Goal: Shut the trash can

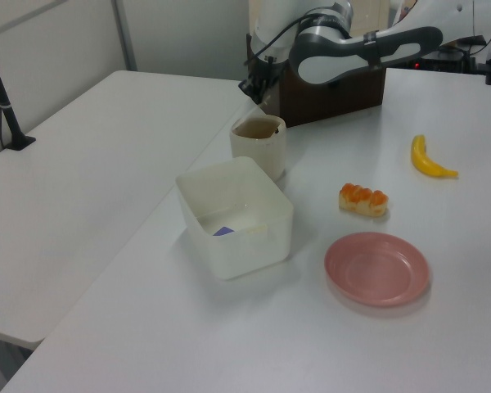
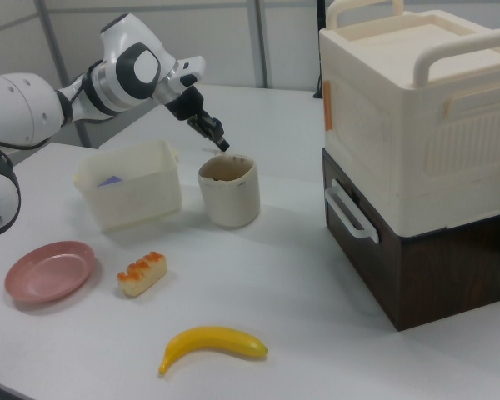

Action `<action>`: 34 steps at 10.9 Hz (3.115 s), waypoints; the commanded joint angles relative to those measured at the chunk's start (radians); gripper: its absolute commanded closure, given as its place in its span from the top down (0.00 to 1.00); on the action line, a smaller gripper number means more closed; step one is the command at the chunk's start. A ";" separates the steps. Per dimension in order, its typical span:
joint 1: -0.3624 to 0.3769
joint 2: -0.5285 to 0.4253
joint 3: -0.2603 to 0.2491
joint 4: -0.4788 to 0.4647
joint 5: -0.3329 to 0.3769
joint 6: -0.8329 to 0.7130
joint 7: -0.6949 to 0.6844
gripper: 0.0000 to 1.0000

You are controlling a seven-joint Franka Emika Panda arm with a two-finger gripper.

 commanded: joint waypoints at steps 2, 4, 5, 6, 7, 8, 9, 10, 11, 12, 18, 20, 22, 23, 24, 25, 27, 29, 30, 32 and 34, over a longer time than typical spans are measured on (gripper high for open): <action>0.006 -0.047 0.022 -0.066 0.028 -0.133 -0.163 0.00; 0.002 -0.044 0.022 -0.095 0.022 -0.130 -0.192 0.00; -0.002 -0.042 0.016 -0.129 0.020 -0.121 -0.193 0.00; -0.005 -0.039 0.013 -0.137 0.016 -0.119 -0.195 0.00; -0.008 -0.035 0.013 -0.143 0.016 -0.116 -0.195 0.00; -0.012 -0.034 0.013 -0.166 0.014 -0.101 -0.195 0.00; -0.014 -0.034 0.013 -0.189 0.011 -0.064 -0.189 0.00; -0.014 -0.031 0.013 -0.195 0.011 -0.052 -0.186 0.00; -0.014 -0.030 0.013 -0.195 0.011 -0.052 -0.186 0.00; -0.014 -0.030 0.013 -0.195 0.013 -0.050 -0.186 0.00; -0.005 -0.015 0.033 -0.188 0.010 0.170 -0.105 0.00; -0.003 -0.001 0.036 -0.195 -0.022 0.174 -0.118 0.00; -0.006 0.001 0.083 -0.217 -0.102 0.146 -0.172 0.00; -0.006 0.001 0.086 -0.227 -0.109 0.110 -0.211 0.00; -0.008 0.001 0.086 -0.226 -0.106 0.067 -0.260 0.00; -0.005 0.001 0.089 -0.226 -0.106 -0.020 -0.332 0.00; -0.008 0.001 0.095 -0.223 -0.106 -0.079 -0.393 0.00; -0.014 -0.001 0.095 -0.206 -0.069 -0.044 -0.372 0.00; -0.018 -0.004 0.088 -0.201 -0.026 -0.014 -0.361 0.00; -0.021 -0.005 0.086 -0.201 -0.015 -0.002 -0.371 0.00; -0.021 -0.016 0.085 -0.201 -0.004 -0.006 -0.408 0.08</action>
